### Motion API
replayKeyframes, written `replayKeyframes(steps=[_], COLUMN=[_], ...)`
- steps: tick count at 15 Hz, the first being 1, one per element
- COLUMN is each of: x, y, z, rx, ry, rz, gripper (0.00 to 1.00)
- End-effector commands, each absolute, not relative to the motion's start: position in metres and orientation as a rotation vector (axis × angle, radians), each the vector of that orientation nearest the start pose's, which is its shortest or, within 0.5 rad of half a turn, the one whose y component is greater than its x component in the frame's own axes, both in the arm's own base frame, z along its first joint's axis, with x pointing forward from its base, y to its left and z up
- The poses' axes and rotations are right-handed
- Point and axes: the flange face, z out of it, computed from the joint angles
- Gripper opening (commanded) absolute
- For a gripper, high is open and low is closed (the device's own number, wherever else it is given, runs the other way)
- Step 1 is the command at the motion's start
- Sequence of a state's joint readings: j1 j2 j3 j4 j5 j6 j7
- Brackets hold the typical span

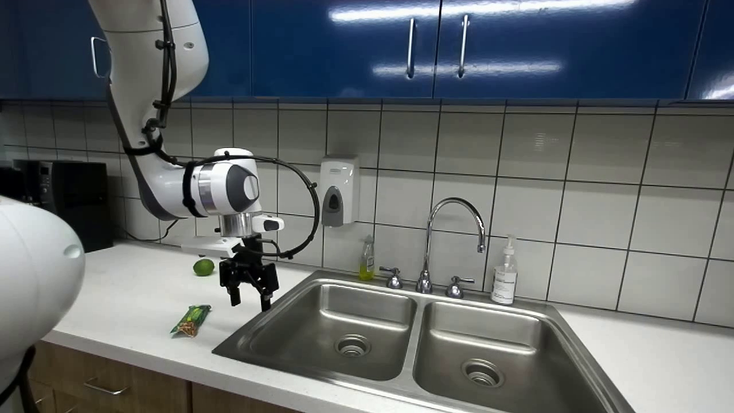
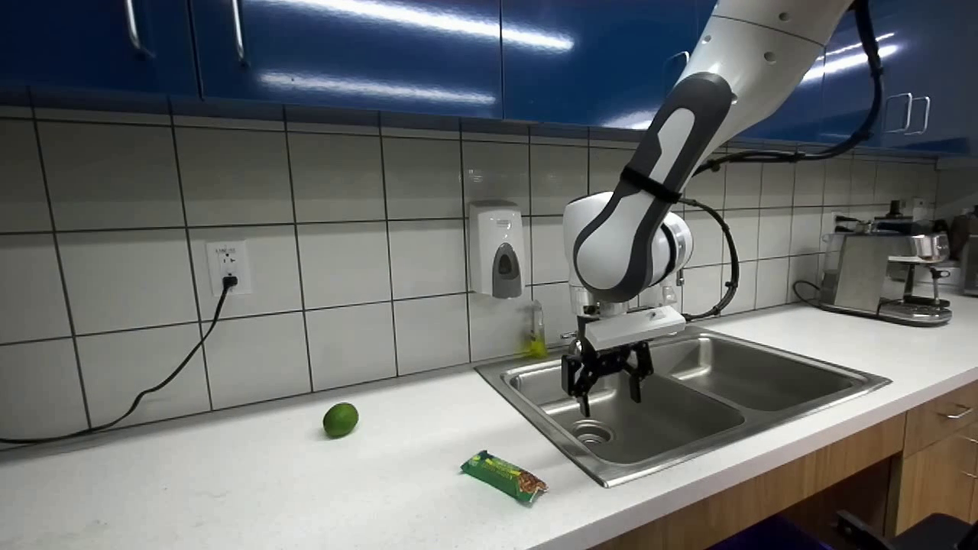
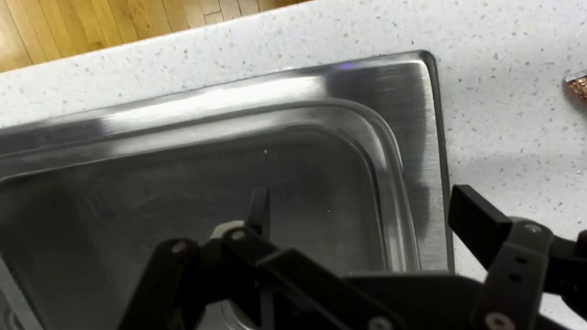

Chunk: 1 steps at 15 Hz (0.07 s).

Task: Remove the green packet from the sink and put it on the counter

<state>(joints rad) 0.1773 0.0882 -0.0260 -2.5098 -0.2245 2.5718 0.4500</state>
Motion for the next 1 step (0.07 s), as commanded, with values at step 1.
replayKeyframes(steps=[1], x=[0.4579], y=[0.0732], z=[0.2461], rx=[-3.259], ry=[0.179], rz=[-0.017], gripper=[1.00])
